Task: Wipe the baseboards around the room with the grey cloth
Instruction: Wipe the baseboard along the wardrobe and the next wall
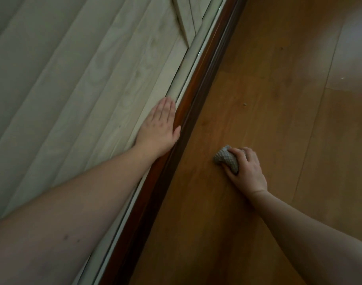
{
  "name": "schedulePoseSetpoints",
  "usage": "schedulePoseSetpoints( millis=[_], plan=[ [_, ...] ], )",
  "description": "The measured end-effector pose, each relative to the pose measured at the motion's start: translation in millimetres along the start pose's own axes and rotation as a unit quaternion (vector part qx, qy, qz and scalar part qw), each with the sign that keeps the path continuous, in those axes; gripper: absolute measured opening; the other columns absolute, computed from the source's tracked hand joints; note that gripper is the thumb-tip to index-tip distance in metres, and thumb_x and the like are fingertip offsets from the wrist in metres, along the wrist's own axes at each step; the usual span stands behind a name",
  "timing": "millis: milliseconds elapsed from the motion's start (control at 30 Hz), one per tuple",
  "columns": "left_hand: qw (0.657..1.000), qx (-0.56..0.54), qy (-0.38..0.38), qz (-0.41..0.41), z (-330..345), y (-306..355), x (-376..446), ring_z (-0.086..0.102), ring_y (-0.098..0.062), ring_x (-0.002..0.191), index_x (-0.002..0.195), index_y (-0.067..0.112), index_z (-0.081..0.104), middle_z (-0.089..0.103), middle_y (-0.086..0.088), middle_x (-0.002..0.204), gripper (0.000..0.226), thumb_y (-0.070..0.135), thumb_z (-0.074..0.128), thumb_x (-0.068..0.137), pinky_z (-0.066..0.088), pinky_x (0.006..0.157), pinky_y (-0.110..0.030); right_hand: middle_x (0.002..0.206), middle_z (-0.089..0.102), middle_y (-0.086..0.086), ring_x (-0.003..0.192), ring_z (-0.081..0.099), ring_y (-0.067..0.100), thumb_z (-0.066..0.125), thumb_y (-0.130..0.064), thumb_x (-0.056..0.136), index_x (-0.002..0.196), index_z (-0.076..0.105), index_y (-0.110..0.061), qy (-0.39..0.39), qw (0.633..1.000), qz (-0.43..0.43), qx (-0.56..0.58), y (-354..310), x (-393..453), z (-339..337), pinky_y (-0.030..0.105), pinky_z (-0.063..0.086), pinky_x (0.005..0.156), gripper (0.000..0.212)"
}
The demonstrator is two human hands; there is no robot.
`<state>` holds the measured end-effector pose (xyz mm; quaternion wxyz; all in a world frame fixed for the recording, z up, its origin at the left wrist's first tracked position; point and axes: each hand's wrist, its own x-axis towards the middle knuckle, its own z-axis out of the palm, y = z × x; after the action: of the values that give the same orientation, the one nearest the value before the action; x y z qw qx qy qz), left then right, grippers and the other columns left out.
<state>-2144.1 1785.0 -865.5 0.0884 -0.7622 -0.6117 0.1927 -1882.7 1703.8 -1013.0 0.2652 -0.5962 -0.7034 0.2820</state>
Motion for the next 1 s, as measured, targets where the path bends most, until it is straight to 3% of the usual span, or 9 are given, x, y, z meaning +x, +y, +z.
schedulePoseSetpoints(
  millis=[133,333,567,733,1000],
  plan=[
    [1.0,-0.005,-0.015,0.015,3.3,-0.2,19.6,-0.021,-0.026,0.15,0.151,0.002,-0.022,-0.023,-0.017,0.162,0.08,0.057,0.003,0.099,-0.007,0.124,-0.039,0.124,0.045,0.008,0.112,0.045,0.024,0.069,-0.04,0.085,0.132,0.046,-0.024,0.011,1.0,-0.006,-0.005,0.1,7.2,1.3,0.043,0.045,0.096,0.056],
    [0.996,-0.074,-0.006,0.044,11.9,2.8,18.4,-0.015,-0.025,0.152,0.155,0.004,-0.012,-0.016,-0.016,0.164,0.083,0.06,0.01,0.098,-0.004,0.124,-0.038,0.127,0.043,0.01,0.114,0.045,0.032,0.065,-0.043,0.085,0.134,0.044,-0.023,-0.003,1.0,0.009,-0.025,-4.2,0.9,2.8,0.049,0.044,0.097,0.057],
    [0.992,-0.109,0.008,0.061,16.9,5.3,17.9,-0.004,-0.03,0.153,0.157,0.002,-0.003,-0.004,-0.02,0.165,0.078,0.049,0.024,0.1,0.002,0.125,-0.042,0.127,0.045,0.017,0.112,0.05,0.04,0.081,-0.032,0.077,0.135,0.041,-0.019,-0.033,0.997,0.033,-0.055,-8.5,-0.5,-1.3,0.056,0.048,0.093,0.071],
    [0.989,-0.12,0.006,0.081,19.2,-1.0,22.5,-0.001,-0.031,0.153,0.156,0.001,-0.003,-0.002,-0.021,0.165,0.079,0.047,0.027,0.099,0.006,0.124,-0.044,0.127,0.038,0.015,0.112,0.044,0.038,0.078,-0.033,0.075,0.135,0.04,-0.016,-0.051,0.996,0.002,-0.069,-9.9,5.7,-1.5,0.057,0.048,0.091,0.073],
    [0.986,-0.139,-0.021,0.091,14.8,1.4,21.8,-0.005,-0.03,0.153,0.156,0.002,-0.008,-0.012,-0.018,0.163,0.082,0.045,0.031,0.098,0.003,0.124,-0.043,0.131,0.036,0.016,0.117,0.039,0.036,0.089,-0.026,0.068,0.141,0.035,-0.02,-0.091,0.994,0.019,-0.066,0.6,-3.2,-2.4,0.056,0.042,0.098,0.091]
  ],
)
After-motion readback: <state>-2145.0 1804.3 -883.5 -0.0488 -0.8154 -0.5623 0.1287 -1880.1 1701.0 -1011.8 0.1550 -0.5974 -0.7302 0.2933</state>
